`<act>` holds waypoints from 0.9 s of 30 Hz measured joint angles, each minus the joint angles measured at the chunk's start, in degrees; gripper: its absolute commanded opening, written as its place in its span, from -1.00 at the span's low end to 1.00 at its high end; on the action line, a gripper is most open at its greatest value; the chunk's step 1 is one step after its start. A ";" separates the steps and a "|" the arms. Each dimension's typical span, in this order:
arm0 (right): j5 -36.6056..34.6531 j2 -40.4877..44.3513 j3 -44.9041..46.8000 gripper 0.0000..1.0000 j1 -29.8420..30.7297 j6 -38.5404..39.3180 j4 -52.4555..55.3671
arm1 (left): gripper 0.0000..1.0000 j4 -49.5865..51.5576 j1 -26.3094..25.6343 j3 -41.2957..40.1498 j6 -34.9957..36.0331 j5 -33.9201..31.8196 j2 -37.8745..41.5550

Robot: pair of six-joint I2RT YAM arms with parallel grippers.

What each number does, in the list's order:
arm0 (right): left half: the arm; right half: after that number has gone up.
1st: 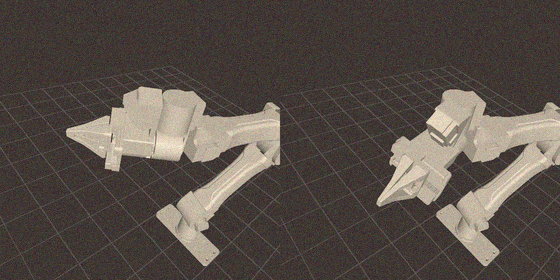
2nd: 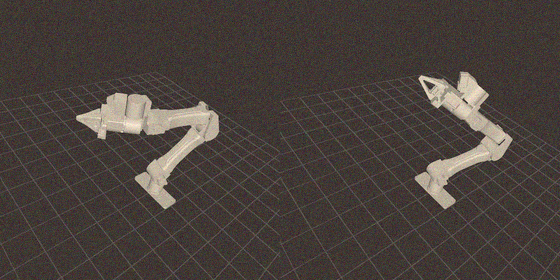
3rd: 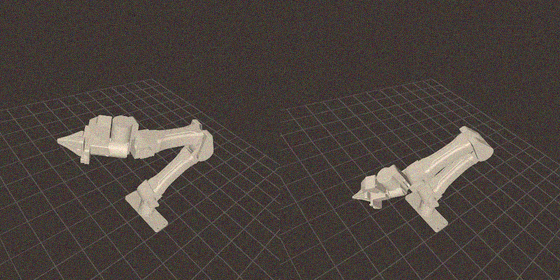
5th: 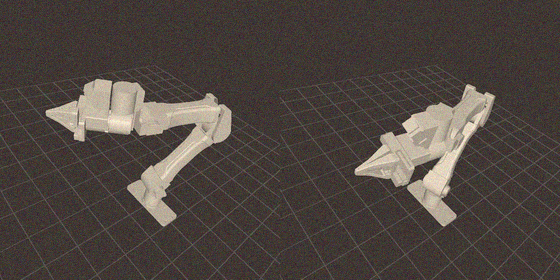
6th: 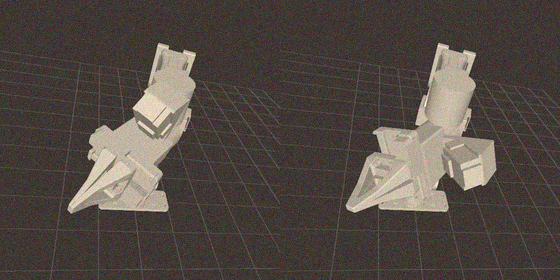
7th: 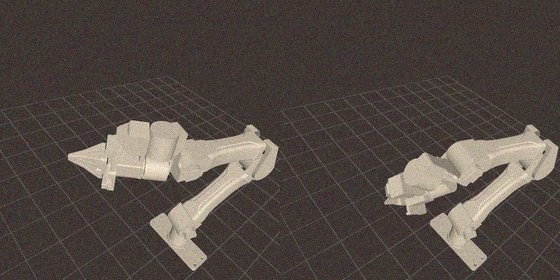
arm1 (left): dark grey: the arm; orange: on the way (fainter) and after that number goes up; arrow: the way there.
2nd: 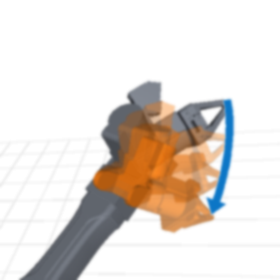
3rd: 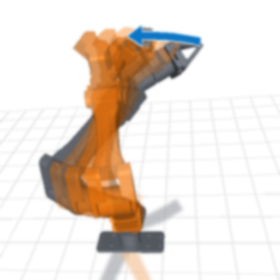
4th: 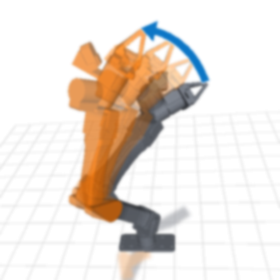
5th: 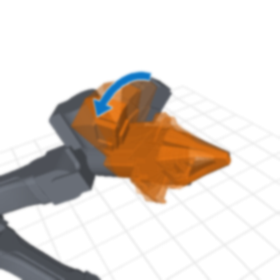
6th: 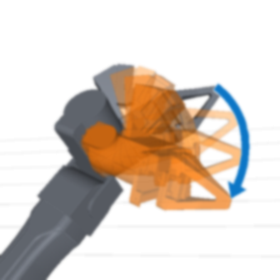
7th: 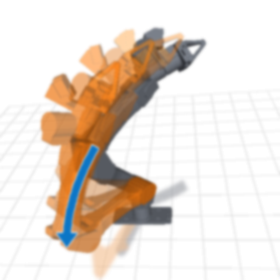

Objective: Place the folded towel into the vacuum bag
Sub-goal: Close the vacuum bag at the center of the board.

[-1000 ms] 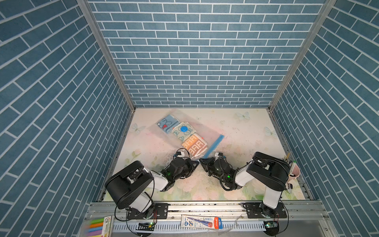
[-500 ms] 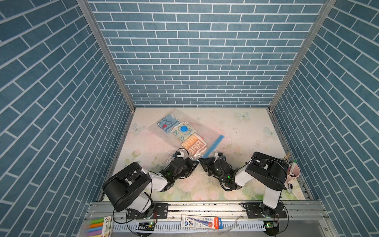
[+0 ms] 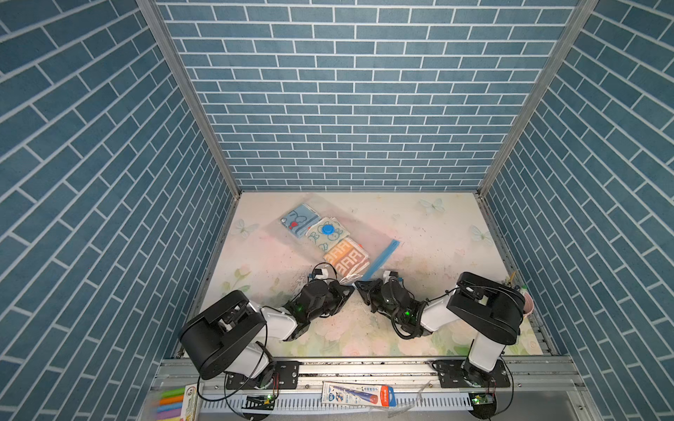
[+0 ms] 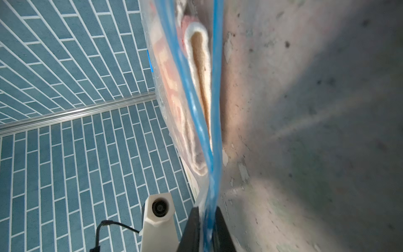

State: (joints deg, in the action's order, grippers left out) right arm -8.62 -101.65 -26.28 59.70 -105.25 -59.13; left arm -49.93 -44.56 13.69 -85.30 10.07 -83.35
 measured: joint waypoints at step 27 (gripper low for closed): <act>-0.02 1.51 -1.46 -0.21 -1.27 1.77 7.37 | -1.00 2.95 -0.20 0.24 1.64 -0.09 1.49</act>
State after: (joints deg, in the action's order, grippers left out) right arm -8.64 -100.14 -27.75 58.43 -103.48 -51.77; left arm -46.98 -44.75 13.93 -83.66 9.98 -81.87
